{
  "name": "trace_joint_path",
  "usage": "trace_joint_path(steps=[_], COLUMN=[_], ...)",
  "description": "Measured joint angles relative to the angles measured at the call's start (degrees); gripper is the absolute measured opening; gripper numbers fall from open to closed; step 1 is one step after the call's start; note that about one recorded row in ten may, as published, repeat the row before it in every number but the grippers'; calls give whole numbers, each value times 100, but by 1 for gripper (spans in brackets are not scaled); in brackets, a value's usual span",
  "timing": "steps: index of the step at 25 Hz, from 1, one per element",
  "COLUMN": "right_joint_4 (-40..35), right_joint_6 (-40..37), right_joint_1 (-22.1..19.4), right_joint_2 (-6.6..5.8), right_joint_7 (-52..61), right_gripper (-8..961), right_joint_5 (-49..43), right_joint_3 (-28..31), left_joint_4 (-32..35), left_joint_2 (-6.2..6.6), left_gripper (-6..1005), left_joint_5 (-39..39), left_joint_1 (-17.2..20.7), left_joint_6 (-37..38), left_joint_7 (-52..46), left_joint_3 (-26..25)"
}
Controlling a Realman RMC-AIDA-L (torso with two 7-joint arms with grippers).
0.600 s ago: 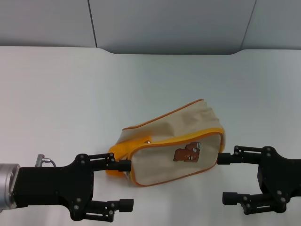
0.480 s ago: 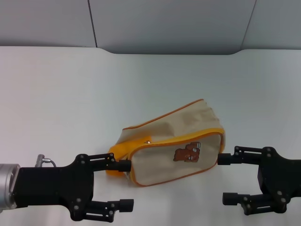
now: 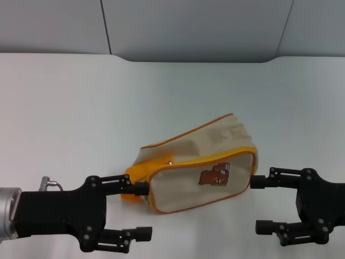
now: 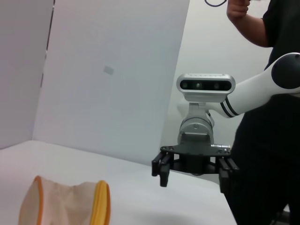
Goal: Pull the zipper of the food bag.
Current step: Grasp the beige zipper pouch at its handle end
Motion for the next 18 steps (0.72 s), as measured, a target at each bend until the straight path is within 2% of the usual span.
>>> trace_joint_path(steps=[6,12,18], right_joint_4=[0,0,0], right_joint_6=[0,0,60], right_joint_1=[-9,-19,-21], right_joint_2=[4,6,5], right_joint_7=[0,0,11], right_gripper=[787,787,787], right_joint_5=[0,11,32], right_joint_3=[10,24,33], left_joint_4=[-3,-2,0], left_joint_2=[17,20,-108], left_gripper=[810,810,809], left_joint_5=[-24,1,26], left_joint_1=[110,264,291], left_joint_6=[-48,-589,-799], left_joint_7=[80,96,139], left_joint_3=[-423,-823,-768])
